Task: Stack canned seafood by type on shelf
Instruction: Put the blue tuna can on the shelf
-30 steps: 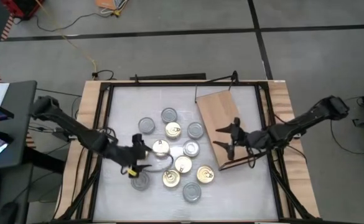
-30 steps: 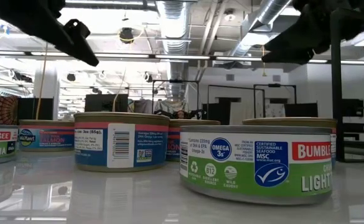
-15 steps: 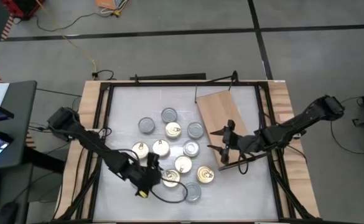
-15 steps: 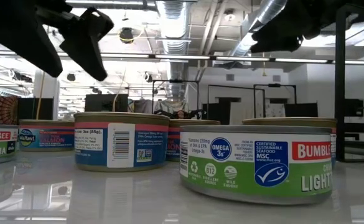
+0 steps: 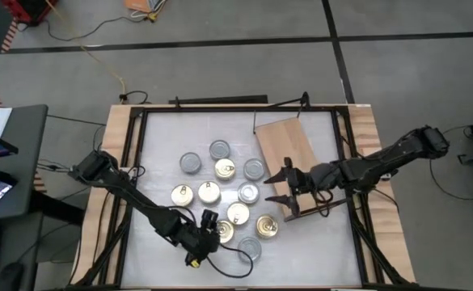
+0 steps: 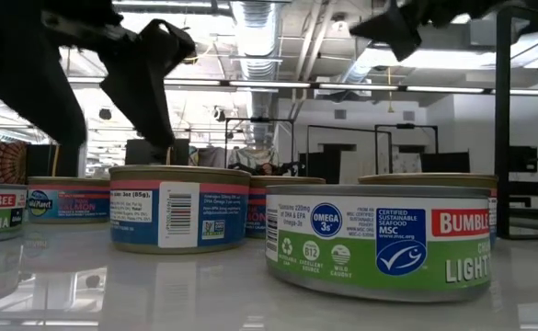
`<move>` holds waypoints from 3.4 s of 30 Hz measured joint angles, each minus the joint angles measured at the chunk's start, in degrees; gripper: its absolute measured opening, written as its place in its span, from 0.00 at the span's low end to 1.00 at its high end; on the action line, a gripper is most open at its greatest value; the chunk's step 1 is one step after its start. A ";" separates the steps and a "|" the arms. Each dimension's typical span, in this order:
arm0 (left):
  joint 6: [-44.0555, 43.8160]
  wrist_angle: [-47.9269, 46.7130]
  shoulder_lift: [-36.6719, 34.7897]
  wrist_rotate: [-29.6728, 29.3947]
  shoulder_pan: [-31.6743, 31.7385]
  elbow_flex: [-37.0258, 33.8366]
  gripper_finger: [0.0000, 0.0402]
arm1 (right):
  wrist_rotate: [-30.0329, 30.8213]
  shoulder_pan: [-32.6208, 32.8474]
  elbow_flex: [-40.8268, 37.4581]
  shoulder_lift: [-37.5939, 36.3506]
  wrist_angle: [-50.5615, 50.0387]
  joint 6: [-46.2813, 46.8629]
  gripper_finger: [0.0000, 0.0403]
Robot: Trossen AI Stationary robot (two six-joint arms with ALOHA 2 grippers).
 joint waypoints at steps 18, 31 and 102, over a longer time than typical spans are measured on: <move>12.77 4.26 -0.03 -8.31 -2.44 -3.71 0.60 | -5.73 -2.51 0.04 1.64 5.63 0.48 0.70; 27.08 12.05 0.00 -8.24 -3.19 -9.62 0.32 | -5.42 -2.46 -0.03 1.60 5.62 0.46 0.70; 19.67 -13.26 0.87 24.65 16.52 14.14 0.73 | -5.48 -1.95 0.67 -13.26 -13.77 0.30 0.70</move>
